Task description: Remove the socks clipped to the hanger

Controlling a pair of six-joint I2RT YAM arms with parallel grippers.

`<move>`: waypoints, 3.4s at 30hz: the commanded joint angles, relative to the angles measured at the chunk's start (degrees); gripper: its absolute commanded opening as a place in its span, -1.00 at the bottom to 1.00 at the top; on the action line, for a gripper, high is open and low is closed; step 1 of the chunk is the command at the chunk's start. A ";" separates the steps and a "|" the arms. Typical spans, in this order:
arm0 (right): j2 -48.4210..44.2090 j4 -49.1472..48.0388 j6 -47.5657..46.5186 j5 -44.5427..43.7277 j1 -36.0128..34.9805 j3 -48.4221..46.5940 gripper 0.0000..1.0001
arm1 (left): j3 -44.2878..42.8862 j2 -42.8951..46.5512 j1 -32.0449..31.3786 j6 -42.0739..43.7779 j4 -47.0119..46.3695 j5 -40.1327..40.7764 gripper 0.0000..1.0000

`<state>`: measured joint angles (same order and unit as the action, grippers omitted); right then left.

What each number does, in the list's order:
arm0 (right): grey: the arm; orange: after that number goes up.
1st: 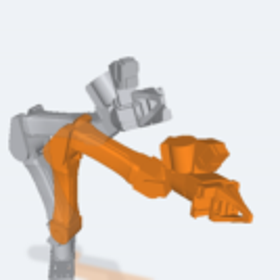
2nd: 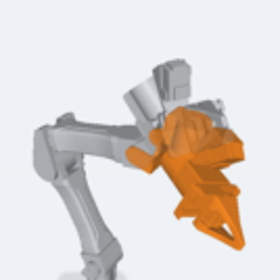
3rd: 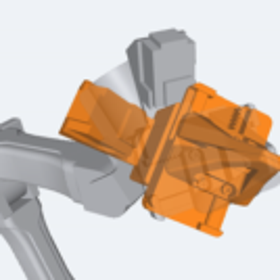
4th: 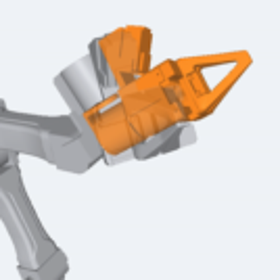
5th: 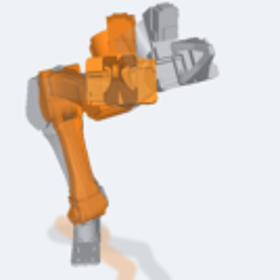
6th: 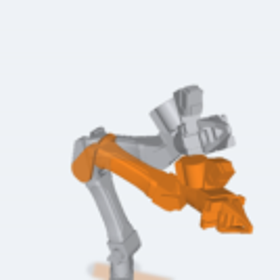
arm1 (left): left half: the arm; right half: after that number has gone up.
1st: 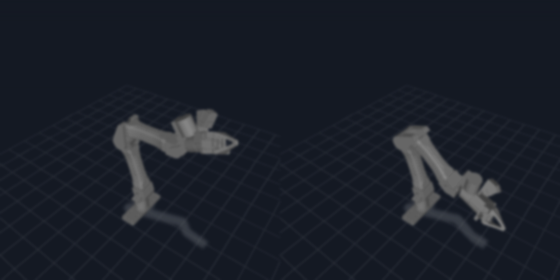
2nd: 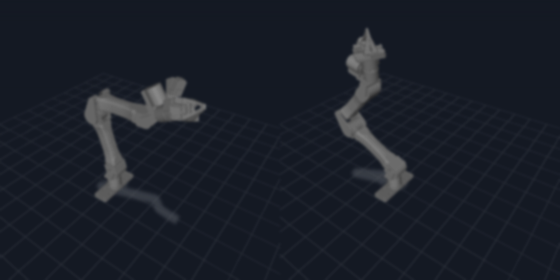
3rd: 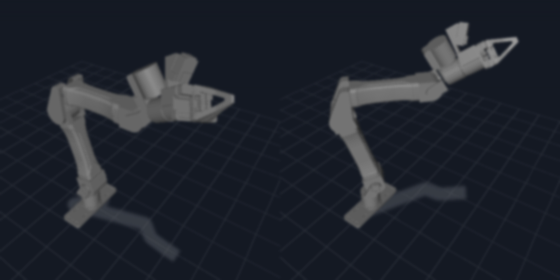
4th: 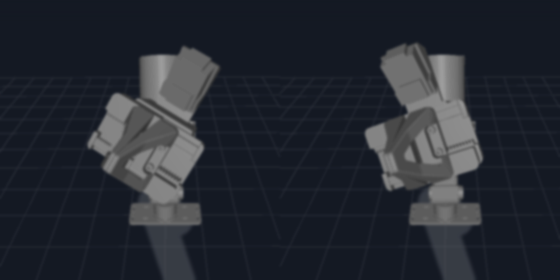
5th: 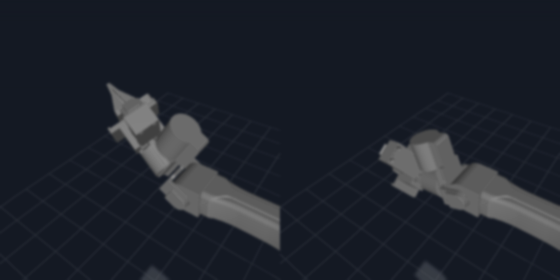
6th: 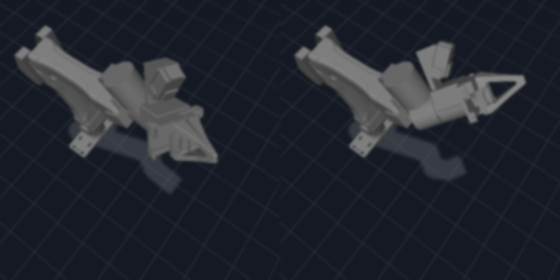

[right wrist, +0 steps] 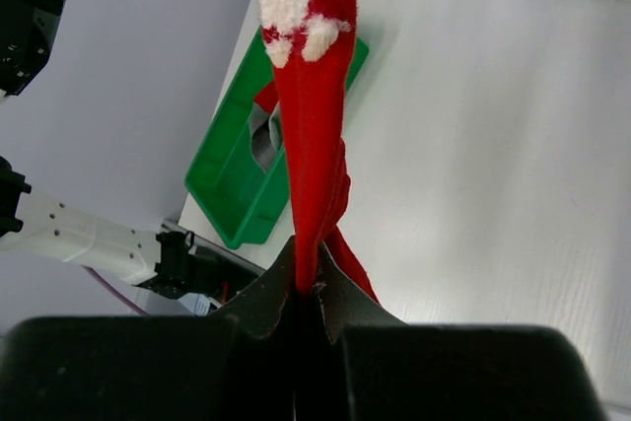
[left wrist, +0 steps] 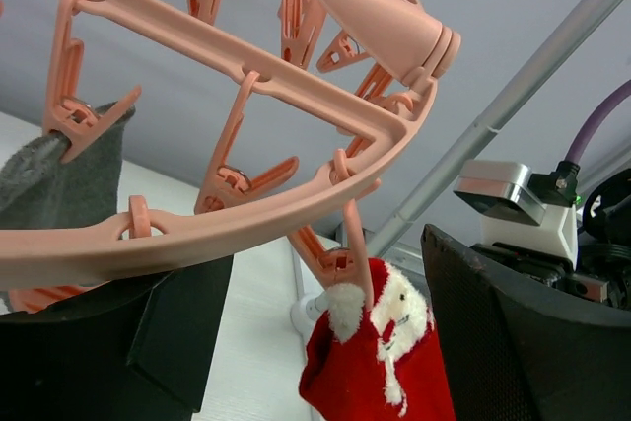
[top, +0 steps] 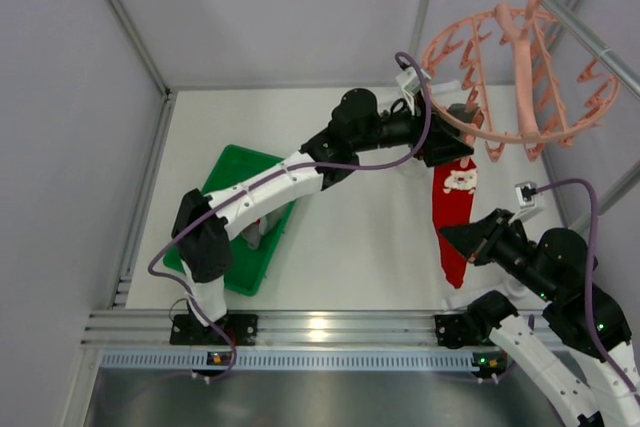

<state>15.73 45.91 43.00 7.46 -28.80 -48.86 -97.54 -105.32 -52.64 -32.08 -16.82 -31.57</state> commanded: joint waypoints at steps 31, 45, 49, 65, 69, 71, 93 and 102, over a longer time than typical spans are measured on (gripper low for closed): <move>-1.40 2.78 -1.17 -0.70 0.58 -2.82 -1.00 | -3.63 -2.88 -2.38 -5.62 -7.53 10.21 -1.00; -0.96 2.79 -3.36 -0.61 0.50 -0.71 -1.00 | 2.95 -0.59 -0.97 -6.16 -7.44 10.48 0.16; -0.35 2.34 -3.71 -0.70 0.58 -0.09 -1.00 | 8.14 1.60 -0.80 -5.37 -6.21 11.35 0.97; 11.15 -17.74 -4.60 9.84 0.41 8.77 -1.00 | 35.66 44.83 -2.46 6.66 13.89 38.85 0.97; 18.71 -27.15 -3.28 7.67 -4.14 9.31 -1.00 | 36.19 54.24 -2.47 7.55 22.79 47.91 0.97; 26.84 -29.55 -4.15 0.12 -12.98 5.91 -1.00 | 36.89 58.11 -2.47 7.99 25.15 49.15 0.97; 98.78 -47.50 -5.13 12.04 -27.28 -47.45 -0.92 | 34.43 73.94 -2.46 7.82 29.39 49.50 0.95; 108.82 -36.50 -6.79 11.01 -27.98 -57.15 0.99 | 34.87 73.24 -2.46 7.55 29.39 49.24 0.97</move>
<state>126.52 7.16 37.54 19.49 -55.90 -104.97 -62.17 -31.09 -55.09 -25.26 13.37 17.91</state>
